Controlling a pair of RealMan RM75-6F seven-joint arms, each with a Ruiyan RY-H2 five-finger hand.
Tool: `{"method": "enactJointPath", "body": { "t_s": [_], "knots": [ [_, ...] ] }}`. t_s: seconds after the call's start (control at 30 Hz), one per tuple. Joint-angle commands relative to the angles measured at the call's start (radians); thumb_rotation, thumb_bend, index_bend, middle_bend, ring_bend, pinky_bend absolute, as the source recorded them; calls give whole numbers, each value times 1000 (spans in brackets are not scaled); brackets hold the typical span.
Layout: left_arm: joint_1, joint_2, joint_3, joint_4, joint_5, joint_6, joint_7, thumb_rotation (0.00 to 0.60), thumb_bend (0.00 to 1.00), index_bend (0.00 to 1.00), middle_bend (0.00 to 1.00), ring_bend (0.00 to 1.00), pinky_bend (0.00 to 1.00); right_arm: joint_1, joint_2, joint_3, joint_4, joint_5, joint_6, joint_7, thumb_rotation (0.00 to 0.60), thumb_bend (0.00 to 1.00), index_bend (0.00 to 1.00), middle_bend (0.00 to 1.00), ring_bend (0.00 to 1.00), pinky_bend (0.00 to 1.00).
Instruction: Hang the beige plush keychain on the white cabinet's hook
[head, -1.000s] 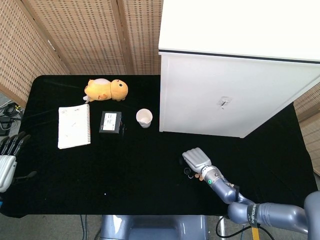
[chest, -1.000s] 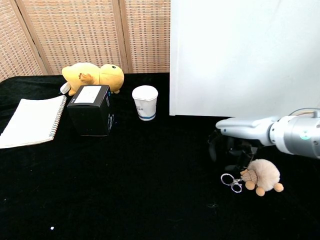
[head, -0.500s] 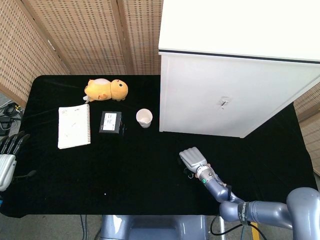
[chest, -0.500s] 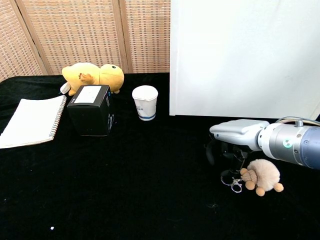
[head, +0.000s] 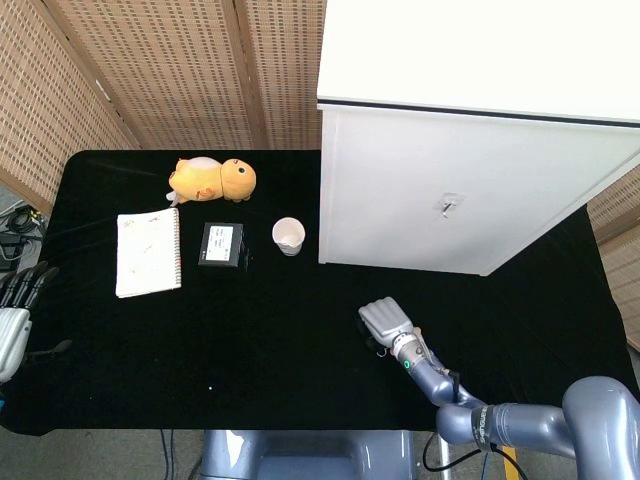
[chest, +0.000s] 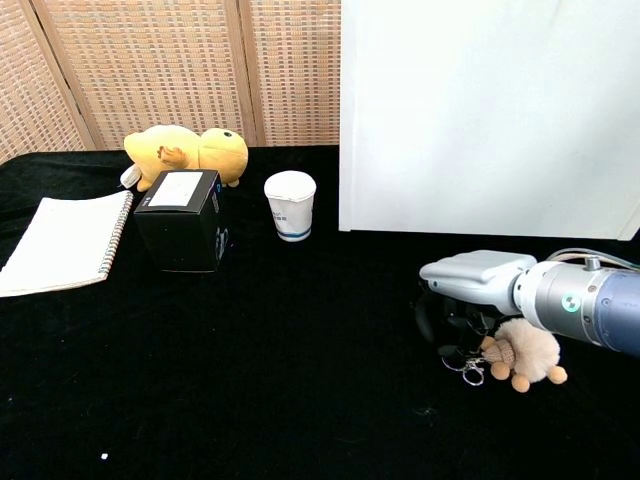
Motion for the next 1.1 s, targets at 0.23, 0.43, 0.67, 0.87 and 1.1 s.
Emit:
{"method": "enactJointPath", "body": {
  "t_s": [0.23,0.43,0.67,0.87,1.1],
  "knots": [
    [0,1,0,-2,-1,0,-2,600,0,0,0,0,0,-7,-17,-8,35,-7,-9,13,600,538,551,970,1000,1000],
    [0,3,-1,-2,-1,0,-3,600,0,0,0,0,0,-11,-27,-10,56,-16,-13,19,600,539,552,970,1000,1000],
    [-1,2,0,-3,-1,-1,-1,600,0,0,0,0,0,-14,-35,-15,73,-27,-23,24,600,540,552,970,1000,1000],
    [-1,3,0,-3,0,-1,-2,600,0,0,0,0,0,-18,-46,-18,95,-33,-31,28,600,540,556,970,1000,1000],
    [-2,3,0,-2,-1,-2,-5,600,0,0,0,0,0,-25,-51,-16,103,-48,-33,43,600,572,637,973,1000,1000]
  ]
}}
